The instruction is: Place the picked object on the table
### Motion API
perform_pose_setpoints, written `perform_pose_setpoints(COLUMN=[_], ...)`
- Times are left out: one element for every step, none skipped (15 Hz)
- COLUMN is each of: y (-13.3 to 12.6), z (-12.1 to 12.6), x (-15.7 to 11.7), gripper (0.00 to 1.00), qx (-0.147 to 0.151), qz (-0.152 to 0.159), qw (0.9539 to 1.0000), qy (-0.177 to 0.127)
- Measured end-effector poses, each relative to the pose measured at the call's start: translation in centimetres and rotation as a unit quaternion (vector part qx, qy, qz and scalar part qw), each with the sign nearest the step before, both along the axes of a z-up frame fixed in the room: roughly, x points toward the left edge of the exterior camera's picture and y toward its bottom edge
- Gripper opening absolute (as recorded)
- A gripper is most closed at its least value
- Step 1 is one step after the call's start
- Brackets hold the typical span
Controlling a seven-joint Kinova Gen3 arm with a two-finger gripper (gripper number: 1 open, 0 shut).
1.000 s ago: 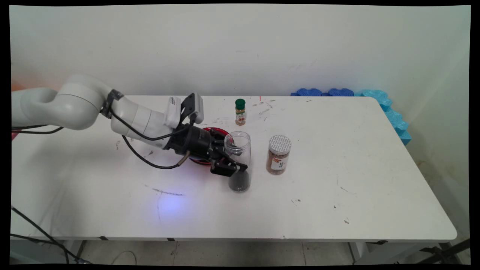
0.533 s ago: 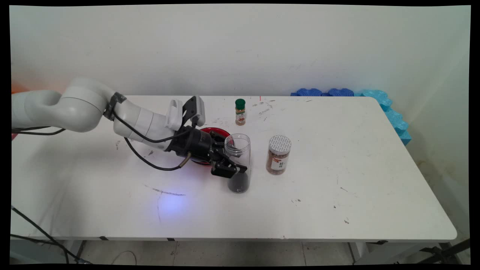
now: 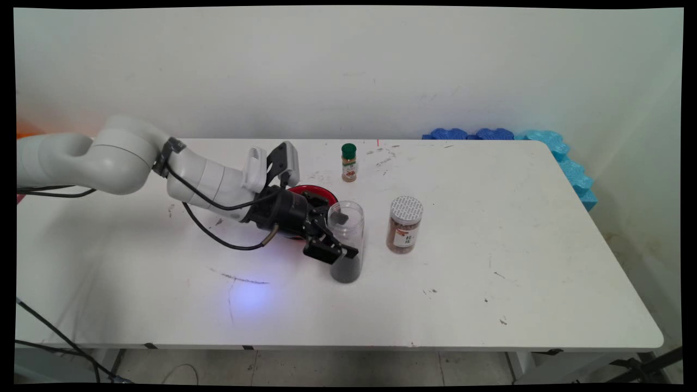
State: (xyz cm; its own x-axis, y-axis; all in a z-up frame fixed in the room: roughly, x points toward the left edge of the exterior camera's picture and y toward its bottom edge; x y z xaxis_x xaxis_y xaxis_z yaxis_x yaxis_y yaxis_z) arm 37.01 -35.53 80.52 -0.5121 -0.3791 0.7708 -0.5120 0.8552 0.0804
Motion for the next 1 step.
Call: perform_pose_setpoints(y=[0.07], z=[-0.05], x=[-0.03], gripper=[1.00], qx=[0.001], qz=[-0.001], qw=[1.0000], qy=[-0.001])
